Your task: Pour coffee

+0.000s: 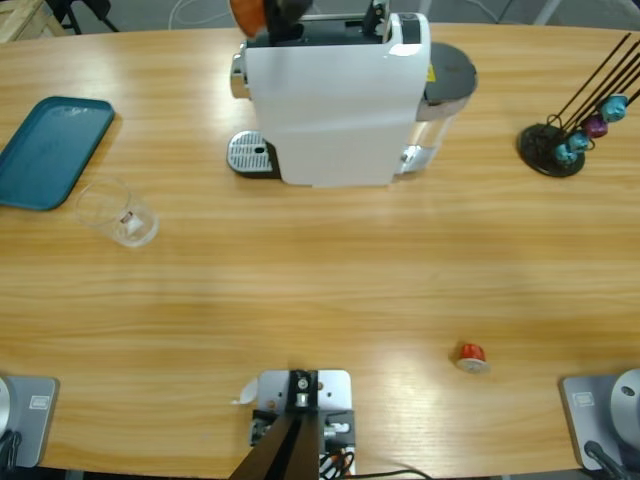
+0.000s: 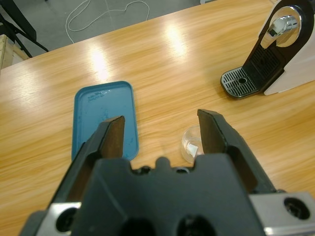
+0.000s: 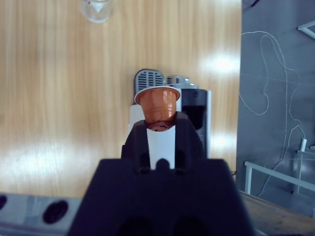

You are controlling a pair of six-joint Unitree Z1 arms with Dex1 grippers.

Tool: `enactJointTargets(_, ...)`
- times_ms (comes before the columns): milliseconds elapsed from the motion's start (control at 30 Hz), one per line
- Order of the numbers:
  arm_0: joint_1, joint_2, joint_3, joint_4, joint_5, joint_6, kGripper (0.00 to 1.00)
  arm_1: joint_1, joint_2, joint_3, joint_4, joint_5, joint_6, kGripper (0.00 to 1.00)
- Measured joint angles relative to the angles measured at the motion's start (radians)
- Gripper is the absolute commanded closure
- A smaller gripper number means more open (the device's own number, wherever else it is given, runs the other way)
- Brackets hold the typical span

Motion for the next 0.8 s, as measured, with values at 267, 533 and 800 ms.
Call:
enactJointTargets(267,-0.005,0.000,0.000,0.000,0.000,0.000,0.373,-0.064,0.012,0.005,-0.073,0.034,0.000,1.000)
enactJointTargets(533,-0.011,0.000,0.005,-0.003,0.000,0.000,0.372,-0.080,0.039,0.060,-0.149,0.042,0.000,1.000)
enactJointTargets(800,-0.016,0.000,0.008,-0.004,0.000,0.000,0.286,-0.113,0.049,0.112,-0.189,0.042,0.000,1.000)
